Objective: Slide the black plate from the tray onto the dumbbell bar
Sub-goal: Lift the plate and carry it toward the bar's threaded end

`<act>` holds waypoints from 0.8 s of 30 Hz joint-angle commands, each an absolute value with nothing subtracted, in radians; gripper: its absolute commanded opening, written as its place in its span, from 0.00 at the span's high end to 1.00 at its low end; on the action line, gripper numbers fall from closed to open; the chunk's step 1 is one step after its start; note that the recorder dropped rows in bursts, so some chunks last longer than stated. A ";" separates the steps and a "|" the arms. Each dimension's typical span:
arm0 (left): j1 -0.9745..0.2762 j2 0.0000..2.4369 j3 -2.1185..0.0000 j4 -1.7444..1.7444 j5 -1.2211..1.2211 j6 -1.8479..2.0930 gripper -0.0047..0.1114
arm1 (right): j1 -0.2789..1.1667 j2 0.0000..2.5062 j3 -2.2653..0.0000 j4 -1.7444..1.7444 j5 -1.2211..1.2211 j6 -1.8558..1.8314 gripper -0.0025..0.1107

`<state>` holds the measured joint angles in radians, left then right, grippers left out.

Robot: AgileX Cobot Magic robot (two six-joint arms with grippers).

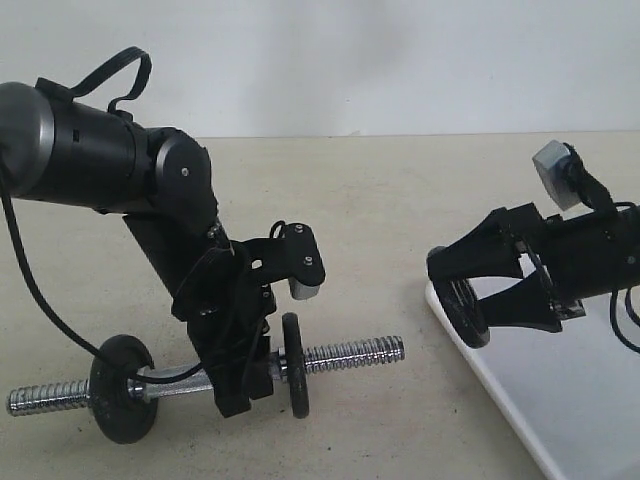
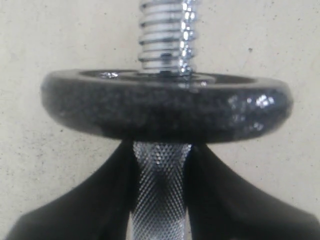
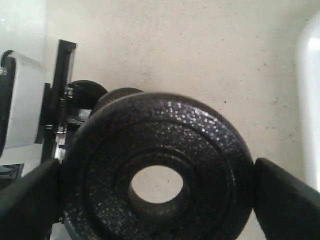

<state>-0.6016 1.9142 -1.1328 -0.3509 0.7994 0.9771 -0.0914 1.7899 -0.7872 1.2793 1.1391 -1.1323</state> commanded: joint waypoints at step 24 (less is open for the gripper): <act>-0.604 1.806 -1.141 -0.377 0.830 0.977 0.92 | -0.029 1.898 -0.791 1.400 1.221 -1.270 0.98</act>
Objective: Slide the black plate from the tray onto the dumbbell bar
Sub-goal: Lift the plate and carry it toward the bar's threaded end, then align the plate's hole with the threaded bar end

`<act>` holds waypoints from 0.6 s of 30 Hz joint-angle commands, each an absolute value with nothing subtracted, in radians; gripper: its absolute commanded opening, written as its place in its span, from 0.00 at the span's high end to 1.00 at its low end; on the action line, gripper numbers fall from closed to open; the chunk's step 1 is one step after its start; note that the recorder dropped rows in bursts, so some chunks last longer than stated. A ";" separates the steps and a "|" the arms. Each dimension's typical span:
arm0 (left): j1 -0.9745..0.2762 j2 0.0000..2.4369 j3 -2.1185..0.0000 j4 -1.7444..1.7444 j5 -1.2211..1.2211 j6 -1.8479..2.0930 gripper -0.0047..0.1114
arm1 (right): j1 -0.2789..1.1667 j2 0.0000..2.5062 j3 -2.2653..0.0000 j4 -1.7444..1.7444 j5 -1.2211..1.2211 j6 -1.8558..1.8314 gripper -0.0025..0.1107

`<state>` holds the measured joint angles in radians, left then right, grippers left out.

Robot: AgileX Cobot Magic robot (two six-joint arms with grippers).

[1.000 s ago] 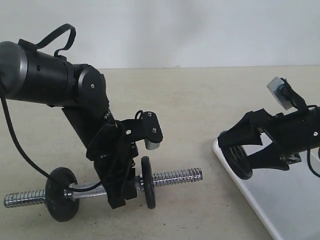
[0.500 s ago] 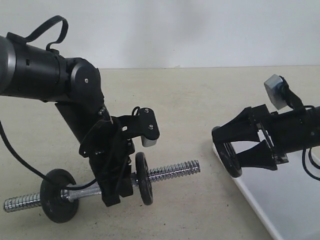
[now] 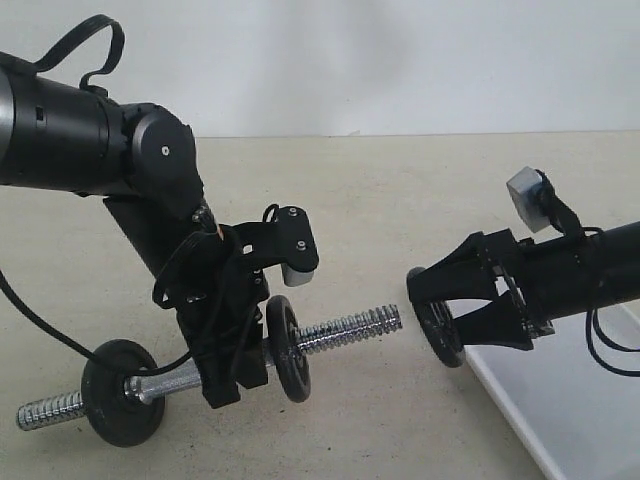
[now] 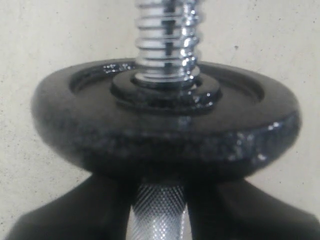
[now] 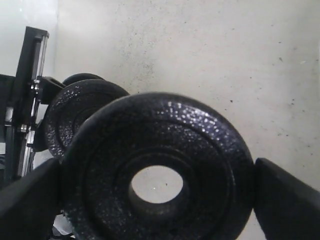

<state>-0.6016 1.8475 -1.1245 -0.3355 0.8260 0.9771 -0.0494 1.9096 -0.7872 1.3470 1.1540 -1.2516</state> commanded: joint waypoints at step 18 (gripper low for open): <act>-0.604 1.806 -1.141 -0.377 0.836 0.977 0.92 | 0.033 1.894 -0.791 1.455 1.221 -1.277 0.98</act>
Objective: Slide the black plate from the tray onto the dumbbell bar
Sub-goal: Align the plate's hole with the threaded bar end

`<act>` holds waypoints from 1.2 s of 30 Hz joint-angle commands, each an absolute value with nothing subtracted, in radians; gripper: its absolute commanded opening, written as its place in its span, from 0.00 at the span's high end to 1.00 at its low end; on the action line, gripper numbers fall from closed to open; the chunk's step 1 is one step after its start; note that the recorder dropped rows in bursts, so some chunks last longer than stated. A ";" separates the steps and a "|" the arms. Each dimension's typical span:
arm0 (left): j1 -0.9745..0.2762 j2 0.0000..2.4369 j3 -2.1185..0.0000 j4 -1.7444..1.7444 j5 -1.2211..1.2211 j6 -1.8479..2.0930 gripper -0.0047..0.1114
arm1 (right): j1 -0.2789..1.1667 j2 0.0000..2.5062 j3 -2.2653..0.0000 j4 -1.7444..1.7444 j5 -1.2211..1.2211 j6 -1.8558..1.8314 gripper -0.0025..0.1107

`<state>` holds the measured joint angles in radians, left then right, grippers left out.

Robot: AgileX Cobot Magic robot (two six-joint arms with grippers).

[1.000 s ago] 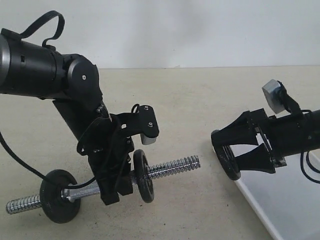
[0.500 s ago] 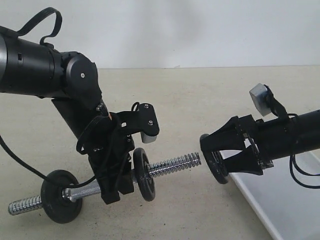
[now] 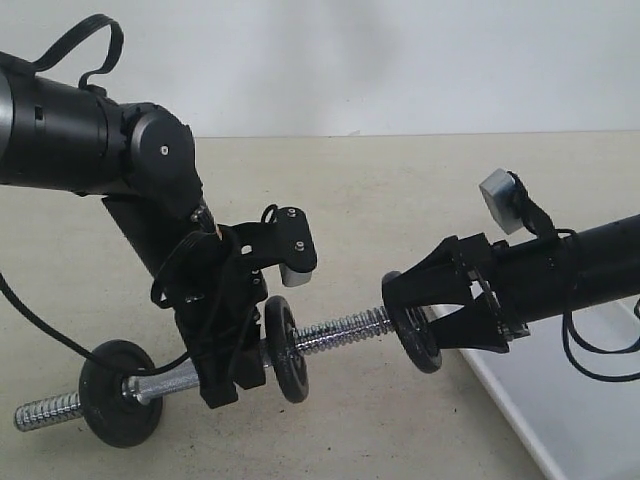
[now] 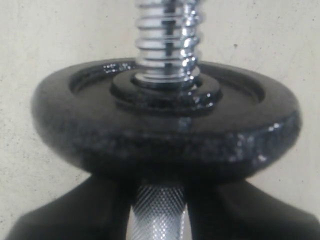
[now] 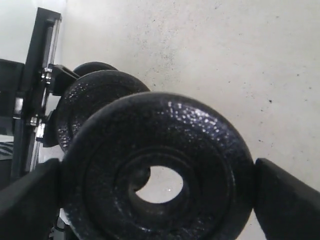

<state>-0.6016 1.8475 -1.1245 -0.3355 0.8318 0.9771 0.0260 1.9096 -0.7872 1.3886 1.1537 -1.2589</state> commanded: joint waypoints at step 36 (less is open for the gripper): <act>-0.604 1.787 -1.141 -0.373 0.830 0.985 0.92 | 0.069 1.837 -0.789 1.419 1.221 -1.258 0.98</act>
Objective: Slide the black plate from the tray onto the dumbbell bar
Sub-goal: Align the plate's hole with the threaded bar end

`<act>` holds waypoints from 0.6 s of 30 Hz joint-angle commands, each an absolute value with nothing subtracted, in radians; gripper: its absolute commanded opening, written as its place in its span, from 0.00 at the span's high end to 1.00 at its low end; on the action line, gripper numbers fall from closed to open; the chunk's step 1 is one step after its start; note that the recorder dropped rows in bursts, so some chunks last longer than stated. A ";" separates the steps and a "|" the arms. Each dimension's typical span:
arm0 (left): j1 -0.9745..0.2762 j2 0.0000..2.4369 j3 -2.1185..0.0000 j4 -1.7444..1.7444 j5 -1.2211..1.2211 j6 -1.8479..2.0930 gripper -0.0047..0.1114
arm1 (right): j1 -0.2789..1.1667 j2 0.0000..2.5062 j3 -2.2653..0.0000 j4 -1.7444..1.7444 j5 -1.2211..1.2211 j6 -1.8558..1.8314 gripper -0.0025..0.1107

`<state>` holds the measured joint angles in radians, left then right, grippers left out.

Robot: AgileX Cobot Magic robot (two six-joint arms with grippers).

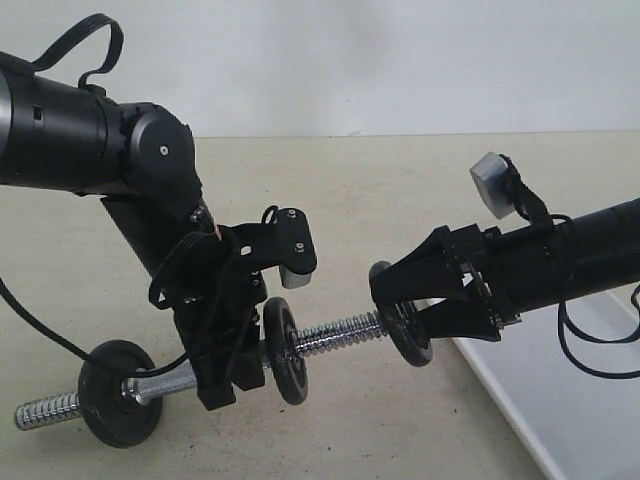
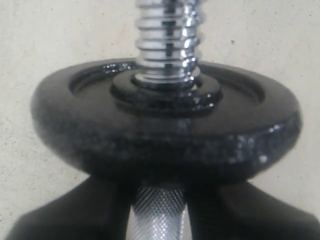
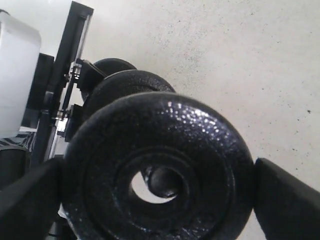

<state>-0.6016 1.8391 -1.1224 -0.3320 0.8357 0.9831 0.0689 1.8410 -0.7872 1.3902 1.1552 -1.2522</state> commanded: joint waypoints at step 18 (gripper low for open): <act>-0.604 1.787 -1.141 -0.373 0.812 0.985 0.92 | 0.069 1.837 -0.789 1.460 1.221 -1.264 0.98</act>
<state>-0.6016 1.8324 -1.1224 -0.3297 0.8339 0.9850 0.0689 1.8410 -0.7872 1.4089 1.1552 -1.2542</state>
